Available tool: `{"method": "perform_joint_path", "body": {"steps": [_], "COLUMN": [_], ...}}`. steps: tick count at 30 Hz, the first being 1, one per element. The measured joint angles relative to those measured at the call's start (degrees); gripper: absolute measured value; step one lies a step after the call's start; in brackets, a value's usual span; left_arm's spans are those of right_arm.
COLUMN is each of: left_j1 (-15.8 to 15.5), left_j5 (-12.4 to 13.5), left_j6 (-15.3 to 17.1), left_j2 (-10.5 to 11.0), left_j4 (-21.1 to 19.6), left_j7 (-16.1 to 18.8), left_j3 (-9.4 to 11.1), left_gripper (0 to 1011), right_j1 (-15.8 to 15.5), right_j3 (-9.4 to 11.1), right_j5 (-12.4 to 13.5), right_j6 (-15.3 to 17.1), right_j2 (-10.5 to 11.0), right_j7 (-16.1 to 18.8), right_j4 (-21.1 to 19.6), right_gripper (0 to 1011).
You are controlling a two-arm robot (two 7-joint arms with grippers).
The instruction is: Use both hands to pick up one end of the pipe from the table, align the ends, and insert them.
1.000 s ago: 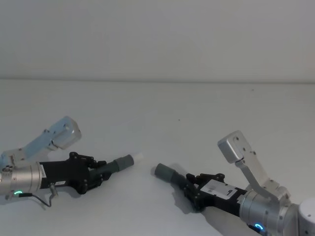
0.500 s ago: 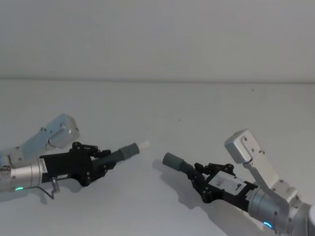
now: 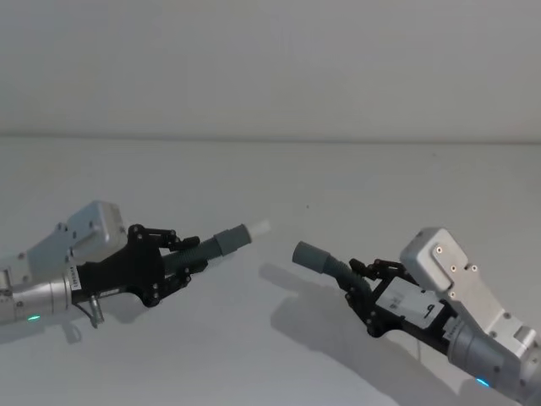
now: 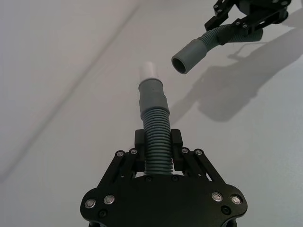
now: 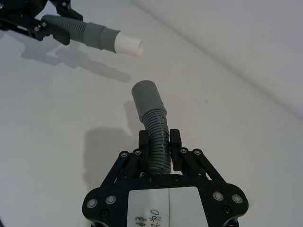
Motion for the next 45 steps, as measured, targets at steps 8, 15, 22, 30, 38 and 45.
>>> {"method": "perform_joint_path", "body": {"steps": [8,15,22,30,38,45], "left_j1": [0.1,0.1,-0.1,-0.4,-0.4,-0.5], "left_j5": [2.6,5.5,8.1,10.6,11.7,12.2], "left_j6": [-8.1,-15.2,-21.5,-27.5,-30.1,-31.4], "left_j2": [-0.3,-0.6,-0.9,-1.1,-1.2,-1.3], "left_j4": [0.7,1.7,2.6,3.4,3.8,3.9], "left_j7": [0.1,0.3,0.6,0.7,0.8,0.8], "left_j3": [-0.7,-1.2,-1.6,-2.2,-2.4,-2.5], "left_gripper": [308,308,308,308,308,308], "right_j1": [-0.4,-0.6,-0.8,-1.0,-1.7,-3.7], "right_j3": [0.0,0.1,0.2,0.4,1.1,2.8], "right_j5": [-5.8,-9.6,-11.6,-12.5,-12.3,-12.6], "right_j6": [-5.0,-8.1,-9.7,-10.6,-11.0,-12.1], "right_j2": [3.1,5.3,6.4,6.9,7.1,8.4], "right_j7": [-0.5,-0.6,-0.7,-0.6,-0.4,-1.4], "right_j4": [-1.3,-2.2,-2.7,-3.0,-3.7,-5.3], "right_gripper": [253,253,253,253,253,253]}}
